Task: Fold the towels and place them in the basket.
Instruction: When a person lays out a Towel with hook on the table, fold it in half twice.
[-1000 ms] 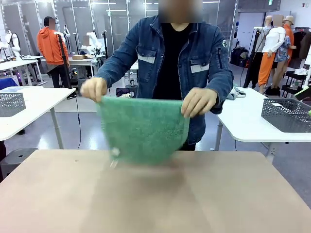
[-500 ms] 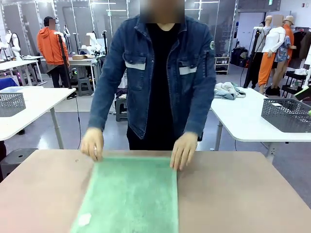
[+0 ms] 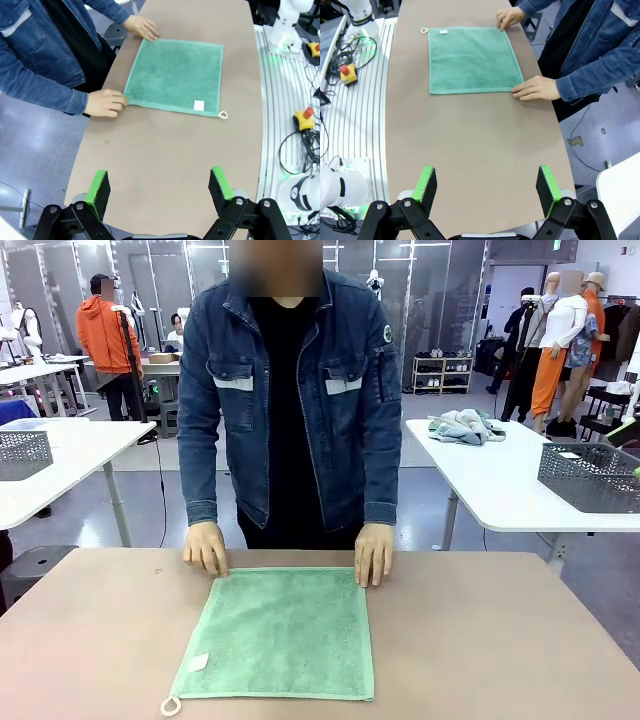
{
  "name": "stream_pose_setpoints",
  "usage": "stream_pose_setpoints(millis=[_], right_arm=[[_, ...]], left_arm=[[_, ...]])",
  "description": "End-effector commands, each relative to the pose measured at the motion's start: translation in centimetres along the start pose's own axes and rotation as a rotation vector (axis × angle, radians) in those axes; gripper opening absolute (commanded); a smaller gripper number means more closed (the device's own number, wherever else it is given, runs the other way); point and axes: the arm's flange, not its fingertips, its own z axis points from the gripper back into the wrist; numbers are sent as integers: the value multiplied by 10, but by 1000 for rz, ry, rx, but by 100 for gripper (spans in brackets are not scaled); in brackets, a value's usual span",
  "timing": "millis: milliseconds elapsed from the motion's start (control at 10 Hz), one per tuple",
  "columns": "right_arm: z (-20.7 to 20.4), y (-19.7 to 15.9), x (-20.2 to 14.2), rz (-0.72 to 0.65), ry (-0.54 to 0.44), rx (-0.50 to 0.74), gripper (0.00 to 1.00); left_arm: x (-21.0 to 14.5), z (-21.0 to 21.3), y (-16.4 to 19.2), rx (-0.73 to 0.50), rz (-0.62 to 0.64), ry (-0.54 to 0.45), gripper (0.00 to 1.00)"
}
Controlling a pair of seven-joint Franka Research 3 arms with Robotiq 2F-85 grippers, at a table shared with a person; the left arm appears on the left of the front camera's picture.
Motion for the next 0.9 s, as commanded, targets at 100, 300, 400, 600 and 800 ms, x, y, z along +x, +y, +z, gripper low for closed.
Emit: stream_pose_setpoints(millis=[100,300,400,600,800], right_arm=[[0,-1,1,5,-7,-5,100],[0,-1,1,5,-7,-5,100],[0,-1,1,5,-7,-5,100],[0,-1,1,5,-7,-5,100],[0,0,0,0,0,0,100]], left_arm=[[0,0,0,-1,0,-6,100],[0,0,0,-1,0,-6,100],[0,0,0,-1,0,-6,100],[0,0,0,-1,0,-6,100],[0,0,0,0,0,0,100]])
